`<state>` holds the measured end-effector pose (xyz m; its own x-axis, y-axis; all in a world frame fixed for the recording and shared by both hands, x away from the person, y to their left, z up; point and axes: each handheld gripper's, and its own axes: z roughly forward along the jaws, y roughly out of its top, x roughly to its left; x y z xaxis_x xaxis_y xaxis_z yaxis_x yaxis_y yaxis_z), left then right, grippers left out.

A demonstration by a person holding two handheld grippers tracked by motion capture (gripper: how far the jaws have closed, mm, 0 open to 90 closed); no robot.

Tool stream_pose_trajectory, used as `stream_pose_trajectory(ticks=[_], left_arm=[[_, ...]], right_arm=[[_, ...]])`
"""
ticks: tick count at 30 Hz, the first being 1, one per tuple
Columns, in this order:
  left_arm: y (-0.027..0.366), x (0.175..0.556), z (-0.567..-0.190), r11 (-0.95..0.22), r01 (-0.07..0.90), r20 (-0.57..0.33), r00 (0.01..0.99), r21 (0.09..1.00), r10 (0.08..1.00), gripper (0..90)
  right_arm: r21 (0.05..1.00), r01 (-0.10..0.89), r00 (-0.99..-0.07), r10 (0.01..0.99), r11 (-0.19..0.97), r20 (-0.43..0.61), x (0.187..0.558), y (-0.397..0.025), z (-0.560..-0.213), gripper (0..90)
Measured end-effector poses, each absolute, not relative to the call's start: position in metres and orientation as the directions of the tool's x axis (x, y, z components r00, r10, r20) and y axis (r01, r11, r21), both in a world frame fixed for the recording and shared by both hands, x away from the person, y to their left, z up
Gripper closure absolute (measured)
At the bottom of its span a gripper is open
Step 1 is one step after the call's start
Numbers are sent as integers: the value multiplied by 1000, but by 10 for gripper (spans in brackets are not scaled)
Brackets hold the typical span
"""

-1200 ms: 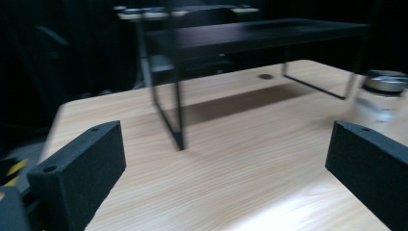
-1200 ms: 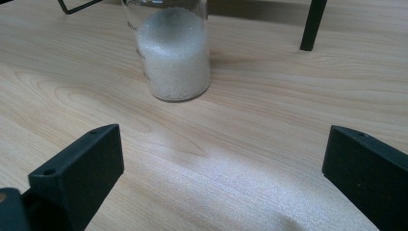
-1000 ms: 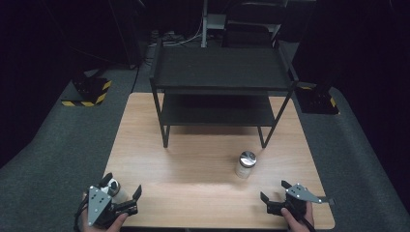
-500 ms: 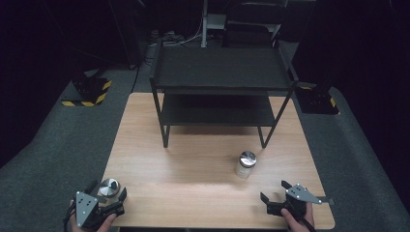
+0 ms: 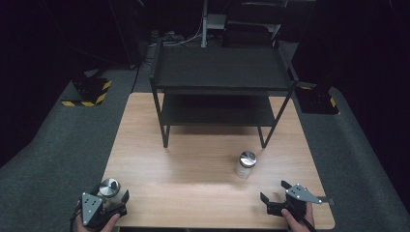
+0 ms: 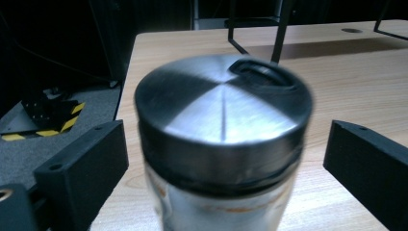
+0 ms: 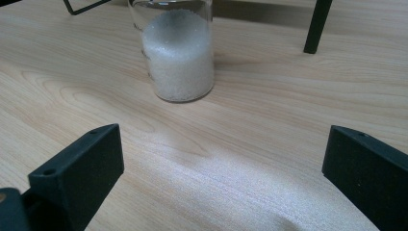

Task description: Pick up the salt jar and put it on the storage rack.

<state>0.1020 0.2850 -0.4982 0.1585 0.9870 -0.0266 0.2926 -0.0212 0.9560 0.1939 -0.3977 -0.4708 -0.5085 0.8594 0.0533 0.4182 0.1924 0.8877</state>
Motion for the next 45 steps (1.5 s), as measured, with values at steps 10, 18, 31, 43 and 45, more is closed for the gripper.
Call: stream_pose_trajectory(ticks=[10,18,31,43,45], left_arm=[[290,102,-507,0,296,-49,157,955,986,144],[286,101,-511,-25,290,-22,156,957,987,308],[288,103,-504,-15,308,-36,158,951,987,314],[280,99,-490,-8,283,-42,167,959,985,314],[278,99,-488,-2,279,-48,171,960,984,314]], right_arm=[[889,420,-507,860,182,64,194,-399,-471,4],[890,420,-503,861,175,68,193,-399,-472,5],[891,418,-505,860,177,66,193,-400,-472,5],[892,415,-506,860,179,63,193,-399,-472,5],[892,416,-506,860,178,64,193,-399,-472,5]])
